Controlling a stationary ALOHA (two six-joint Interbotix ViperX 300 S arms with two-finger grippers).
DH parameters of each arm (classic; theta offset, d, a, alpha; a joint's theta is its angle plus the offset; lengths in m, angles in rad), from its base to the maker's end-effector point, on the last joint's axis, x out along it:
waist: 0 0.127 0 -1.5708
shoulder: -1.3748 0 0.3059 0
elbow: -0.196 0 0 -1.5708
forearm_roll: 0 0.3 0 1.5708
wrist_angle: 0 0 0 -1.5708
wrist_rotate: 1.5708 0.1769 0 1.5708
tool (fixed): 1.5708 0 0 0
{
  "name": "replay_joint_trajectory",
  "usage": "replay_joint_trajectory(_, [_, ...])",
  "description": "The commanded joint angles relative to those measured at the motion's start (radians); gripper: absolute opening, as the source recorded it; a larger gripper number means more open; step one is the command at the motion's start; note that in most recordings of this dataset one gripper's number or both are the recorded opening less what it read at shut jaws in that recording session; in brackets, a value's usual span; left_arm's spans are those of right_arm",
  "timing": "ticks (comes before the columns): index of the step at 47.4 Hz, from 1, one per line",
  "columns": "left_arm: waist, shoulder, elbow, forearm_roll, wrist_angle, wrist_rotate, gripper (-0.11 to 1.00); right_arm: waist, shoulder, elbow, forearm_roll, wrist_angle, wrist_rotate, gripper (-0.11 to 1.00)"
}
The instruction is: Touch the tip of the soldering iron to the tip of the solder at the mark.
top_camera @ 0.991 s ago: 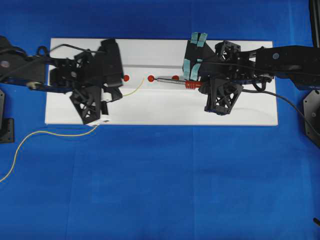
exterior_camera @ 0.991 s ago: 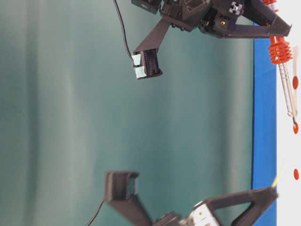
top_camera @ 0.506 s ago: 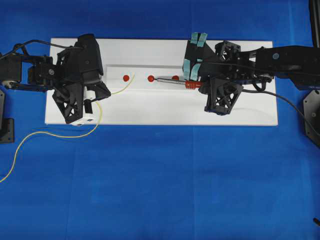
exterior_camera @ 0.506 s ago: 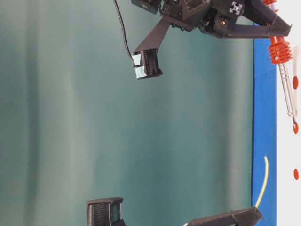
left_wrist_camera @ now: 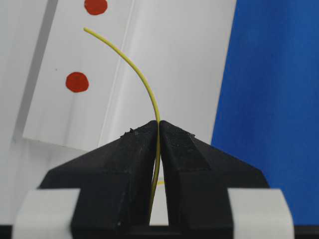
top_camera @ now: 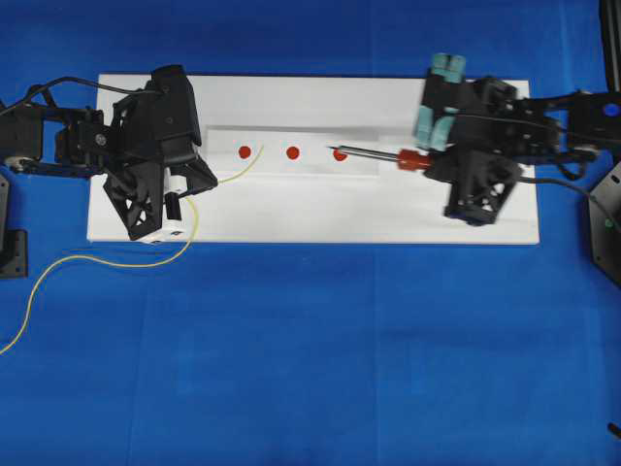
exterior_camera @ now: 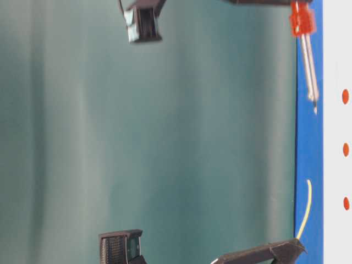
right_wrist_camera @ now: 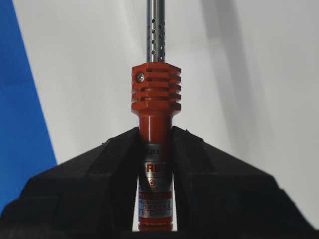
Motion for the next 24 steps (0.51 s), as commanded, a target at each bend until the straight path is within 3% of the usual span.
replay_joint_trajectory(1, [-0.003, -0.009, -0.020, 0.002, -0.011, 0.002, 0.03, 0.000, -0.057, 0.018, -0.002, 0.003, 0.017, 0.06])
replay_joint_trajectory(24, [-0.006, 0.026, -0.055, 0.002, -0.044, 0.000, 0.03, 0.000, -0.052, 0.041, -0.002, 0.003, 0.028, 0.06])
